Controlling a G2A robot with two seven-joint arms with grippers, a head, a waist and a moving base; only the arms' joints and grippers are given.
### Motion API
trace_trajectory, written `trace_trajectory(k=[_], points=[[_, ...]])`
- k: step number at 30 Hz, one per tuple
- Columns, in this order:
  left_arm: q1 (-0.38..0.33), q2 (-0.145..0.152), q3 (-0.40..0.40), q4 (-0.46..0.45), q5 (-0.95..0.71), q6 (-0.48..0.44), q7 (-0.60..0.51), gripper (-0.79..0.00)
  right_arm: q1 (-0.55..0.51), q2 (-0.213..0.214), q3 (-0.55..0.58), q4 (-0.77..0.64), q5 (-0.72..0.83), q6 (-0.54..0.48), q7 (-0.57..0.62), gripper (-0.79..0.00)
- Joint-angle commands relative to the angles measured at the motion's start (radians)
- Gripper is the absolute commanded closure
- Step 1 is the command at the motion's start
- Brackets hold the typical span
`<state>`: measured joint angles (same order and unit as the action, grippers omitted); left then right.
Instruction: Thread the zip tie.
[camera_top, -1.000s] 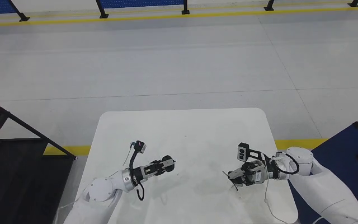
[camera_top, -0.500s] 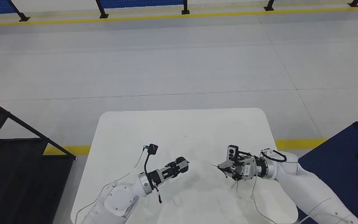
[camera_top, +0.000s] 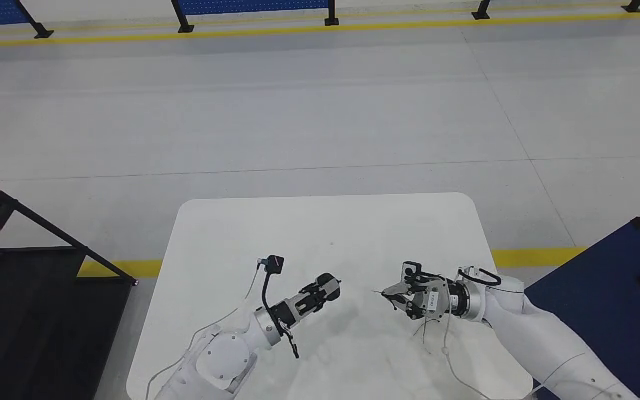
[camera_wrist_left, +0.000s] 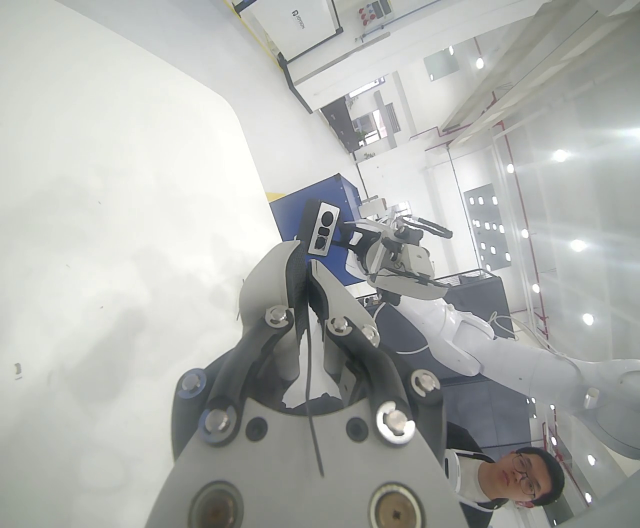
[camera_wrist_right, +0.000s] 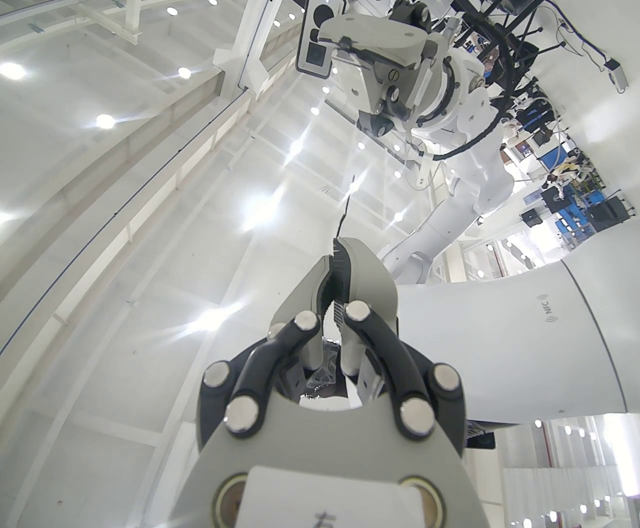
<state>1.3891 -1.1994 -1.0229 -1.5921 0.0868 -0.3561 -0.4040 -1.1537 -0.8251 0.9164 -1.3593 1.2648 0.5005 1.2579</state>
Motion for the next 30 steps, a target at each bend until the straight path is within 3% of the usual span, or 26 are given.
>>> trace_trajectory(k=[1,5,15,30], points=[[0.000,0.000,0.000,0.000,0.000,0.000,0.000,0.000,0.000,0.000,0.000,0.000,0.000,0.000,0.000,0.000],[0.007,-0.004,0.013,-0.010,0.028,0.015,0.043,0.000,-0.018,-0.008,0.001,-0.013,0.045,-0.010,-0.064,0.000],[-0.005,-0.038,0.104,0.006,0.180,0.074,0.281,0.000,-0.047,-0.051,0.003,-0.047,0.260,-0.043,-0.279,0.000],[0.011,-0.066,0.130,0.012,0.264,0.085,0.481,0.000,-0.065,-0.101,-0.002,-0.045,0.402,-0.049,-0.377,0.000]])
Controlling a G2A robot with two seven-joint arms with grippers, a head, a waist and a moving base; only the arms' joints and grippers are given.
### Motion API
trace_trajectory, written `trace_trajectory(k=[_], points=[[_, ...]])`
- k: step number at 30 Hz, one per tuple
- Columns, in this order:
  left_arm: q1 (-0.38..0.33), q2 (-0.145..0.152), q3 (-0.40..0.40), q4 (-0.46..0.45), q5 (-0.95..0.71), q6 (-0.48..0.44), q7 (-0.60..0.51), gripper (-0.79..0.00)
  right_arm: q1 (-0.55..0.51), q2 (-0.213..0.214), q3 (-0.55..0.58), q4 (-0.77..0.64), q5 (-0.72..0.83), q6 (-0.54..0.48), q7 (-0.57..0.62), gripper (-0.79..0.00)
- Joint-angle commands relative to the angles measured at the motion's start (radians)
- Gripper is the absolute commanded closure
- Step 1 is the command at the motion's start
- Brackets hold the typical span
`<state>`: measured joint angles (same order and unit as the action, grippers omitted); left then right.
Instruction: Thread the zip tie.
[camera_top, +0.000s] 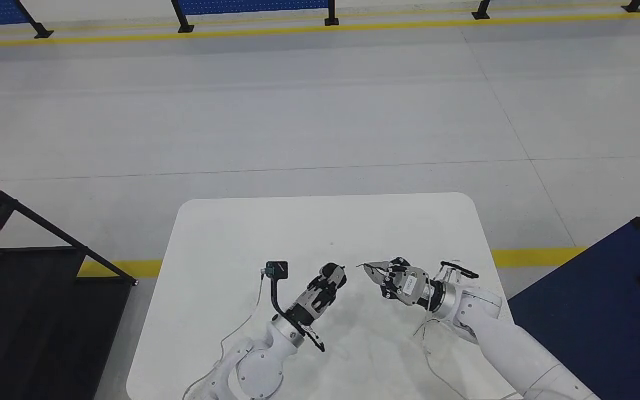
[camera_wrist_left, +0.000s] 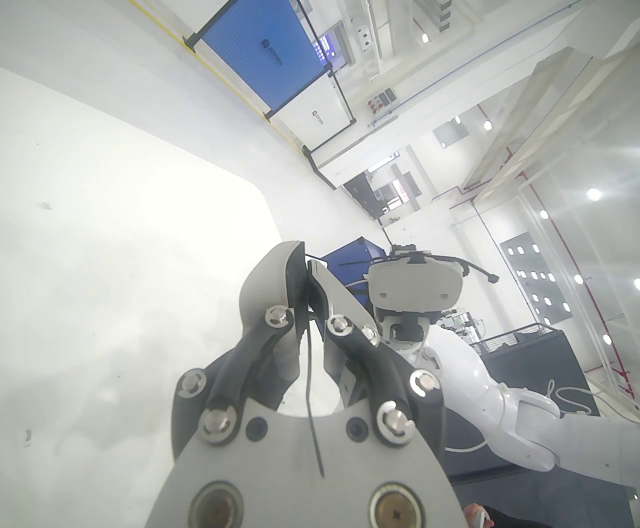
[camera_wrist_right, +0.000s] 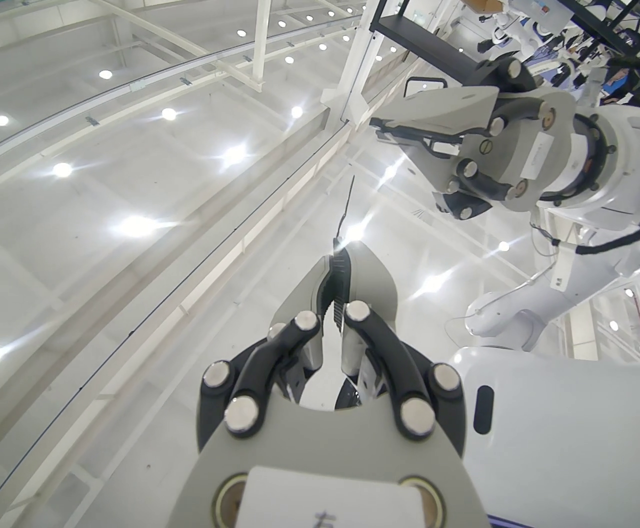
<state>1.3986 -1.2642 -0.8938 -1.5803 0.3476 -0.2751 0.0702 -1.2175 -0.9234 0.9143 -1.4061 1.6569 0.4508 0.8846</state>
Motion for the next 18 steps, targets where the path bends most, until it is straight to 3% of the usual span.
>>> trace_trajectory(k=[1,13,18], points=[[0.003,-0.002,0.001,0.002,0.004,0.011,0.005,0.000,-0.003,-0.006,0.002,0.005,0.025,0.000,-0.007,0.000],[0.007,-0.003,0.001,-0.004,0.003,0.012,0.009,0.000,-0.003,-0.006,0.002,0.005,0.025,0.000,-0.007,0.000],[0.021,-0.012,0.006,-0.008,0.041,0.029,0.083,0.000,-0.003,-0.006,0.002,0.005,0.025,0.000,-0.007,0.000]])
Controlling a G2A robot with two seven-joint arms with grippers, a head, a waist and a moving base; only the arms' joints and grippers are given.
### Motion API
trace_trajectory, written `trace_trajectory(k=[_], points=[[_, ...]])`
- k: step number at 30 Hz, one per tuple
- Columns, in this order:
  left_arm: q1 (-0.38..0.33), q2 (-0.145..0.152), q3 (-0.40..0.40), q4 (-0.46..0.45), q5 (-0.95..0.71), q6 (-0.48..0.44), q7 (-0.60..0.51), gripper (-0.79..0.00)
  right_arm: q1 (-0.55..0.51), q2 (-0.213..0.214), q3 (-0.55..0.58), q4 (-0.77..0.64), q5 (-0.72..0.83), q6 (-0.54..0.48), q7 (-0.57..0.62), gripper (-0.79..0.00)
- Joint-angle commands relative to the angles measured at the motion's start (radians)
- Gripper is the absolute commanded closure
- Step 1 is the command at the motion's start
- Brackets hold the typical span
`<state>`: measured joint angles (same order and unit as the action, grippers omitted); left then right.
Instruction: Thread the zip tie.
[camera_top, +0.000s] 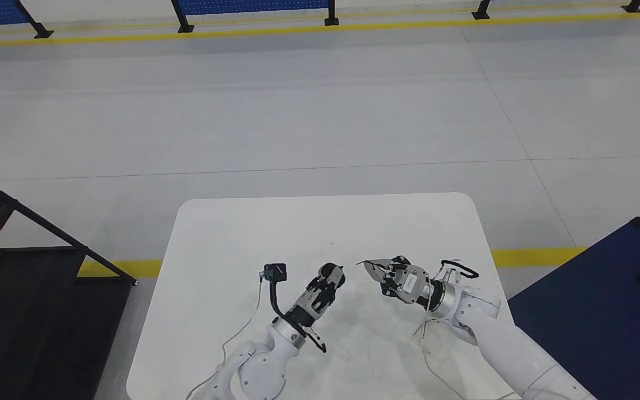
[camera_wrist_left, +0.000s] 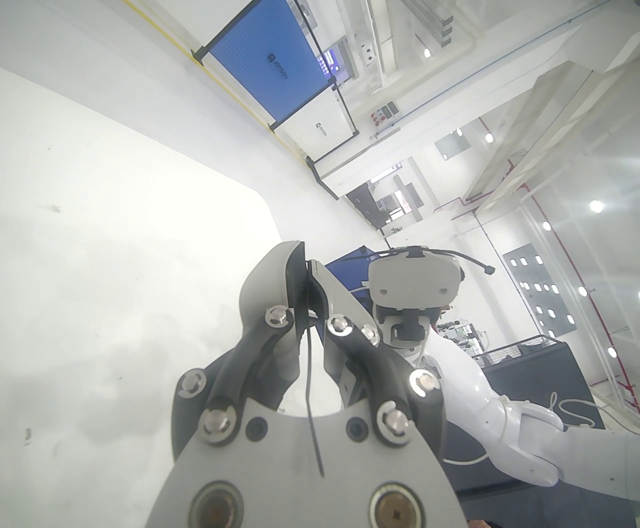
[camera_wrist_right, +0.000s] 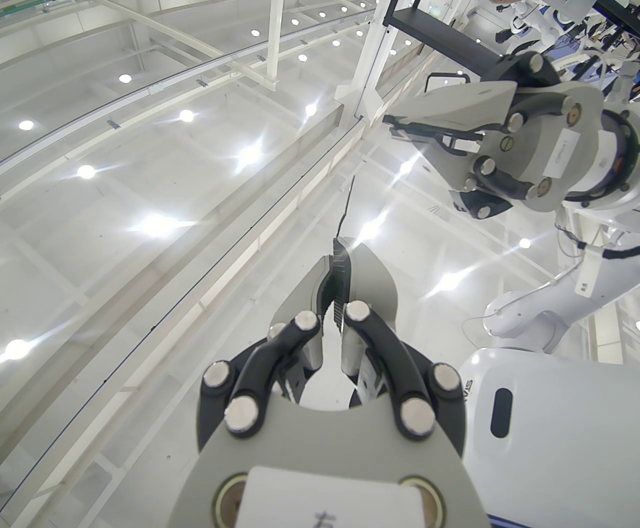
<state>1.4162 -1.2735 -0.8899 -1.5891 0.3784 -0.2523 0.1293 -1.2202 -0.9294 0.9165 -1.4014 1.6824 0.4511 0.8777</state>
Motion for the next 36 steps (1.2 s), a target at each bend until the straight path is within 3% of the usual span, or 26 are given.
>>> trace_trajectory(k=[1,10,19,26,36], points=[[0.005,-0.004,0.005,0.003,0.026,0.014,0.041,0.000,0.000,0.000,0.000,0.000,0.000,0.000,0.000,0.000],[0.012,-0.033,0.057,0.016,0.112,0.093,0.180,0.000,0.000,0.000,0.000,0.000,0.000,0.000,0.000,0.000],[0.005,-0.058,0.089,0.043,0.138,0.103,0.247,0.000,0.000,0.000,0.000,0.000,0.000,0.000,0.000,0.000],[-0.004,-0.076,0.106,0.069,0.120,0.100,0.249,0.000,0.000,0.000,0.000,0.000,0.000,0.000,0.000,0.000],[-0.004,-0.076,0.106,0.069,0.120,0.100,0.249,0.000,-0.033,-0.015,0.007,-0.027,0.060,-0.037,-0.052,0.000]])
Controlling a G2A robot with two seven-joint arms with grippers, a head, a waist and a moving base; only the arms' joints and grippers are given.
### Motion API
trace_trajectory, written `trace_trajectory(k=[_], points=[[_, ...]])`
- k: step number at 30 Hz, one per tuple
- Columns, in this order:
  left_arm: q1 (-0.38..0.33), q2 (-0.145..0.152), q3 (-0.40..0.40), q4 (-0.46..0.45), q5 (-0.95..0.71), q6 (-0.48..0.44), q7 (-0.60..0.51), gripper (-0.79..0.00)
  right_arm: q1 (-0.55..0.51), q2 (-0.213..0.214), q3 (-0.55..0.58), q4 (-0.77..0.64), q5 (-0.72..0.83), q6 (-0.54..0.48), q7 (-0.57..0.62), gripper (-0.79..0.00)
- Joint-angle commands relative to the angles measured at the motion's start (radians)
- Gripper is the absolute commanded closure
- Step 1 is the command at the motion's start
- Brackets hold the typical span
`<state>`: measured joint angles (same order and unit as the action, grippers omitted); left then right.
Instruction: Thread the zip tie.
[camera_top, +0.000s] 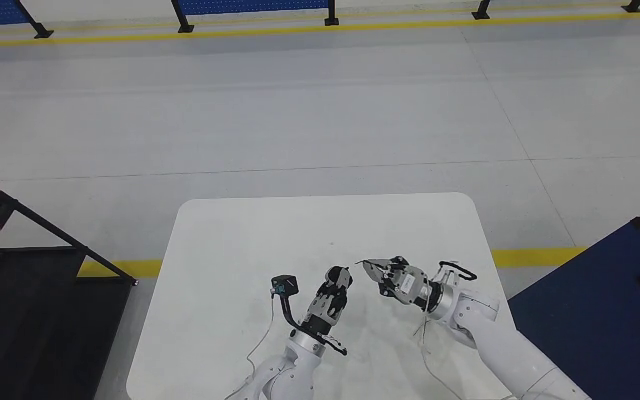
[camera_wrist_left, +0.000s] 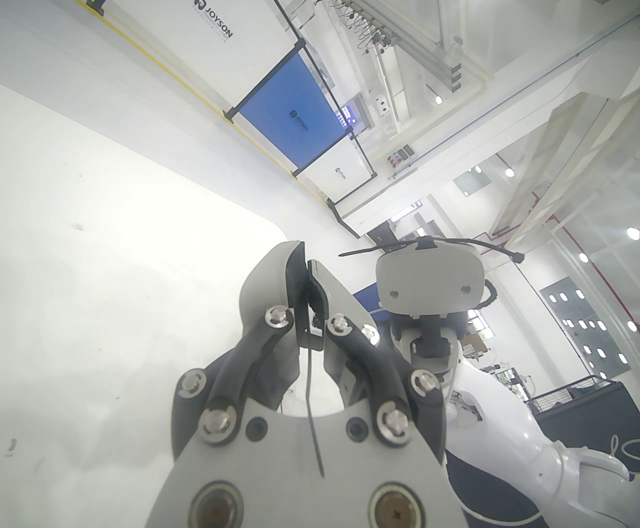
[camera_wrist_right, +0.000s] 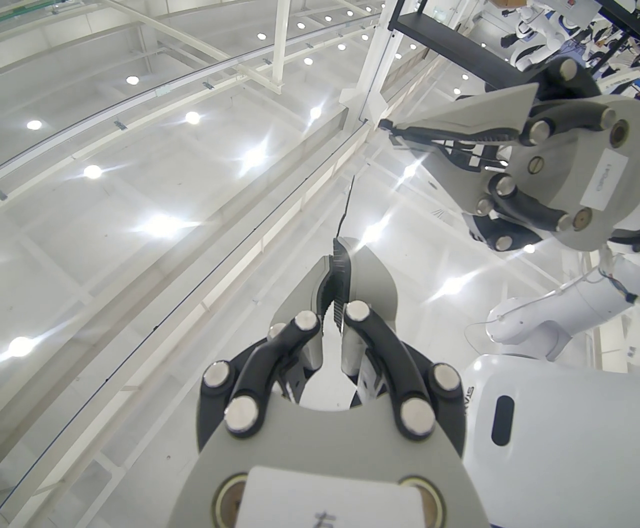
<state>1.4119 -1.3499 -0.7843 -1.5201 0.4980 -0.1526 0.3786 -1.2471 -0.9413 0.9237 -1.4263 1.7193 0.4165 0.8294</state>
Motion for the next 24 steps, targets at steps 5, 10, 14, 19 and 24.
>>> trace_trajectory(k=[5,10,14,19,24], points=[[0.000,0.000,0.000,0.000,0.000,0.000,0.000,0.000,-0.018,-0.023,-0.002,-0.007,0.093,-0.026,-0.051,0.000],[0.000,0.000,0.000,0.000,0.000,0.000,0.000,0.000,-0.028,-0.039,-0.001,-0.010,0.151,-0.024,-0.080,0.000],[0.000,0.000,0.000,0.000,0.000,0.000,0.000,0.000,-0.036,-0.050,0.004,-0.009,0.186,-0.013,-0.091,0.000],[0.000,0.000,0.000,0.000,0.000,0.000,0.000,0.000,-0.048,-0.059,0.016,-0.012,0.199,0.002,-0.106,0.000],[0.000,0.000,0.000,0.000,0.000,0.000,0.000,0.000,-0.050,-0.061,0.023,-0.017,0.188,0.000,-0.098,0.000]])
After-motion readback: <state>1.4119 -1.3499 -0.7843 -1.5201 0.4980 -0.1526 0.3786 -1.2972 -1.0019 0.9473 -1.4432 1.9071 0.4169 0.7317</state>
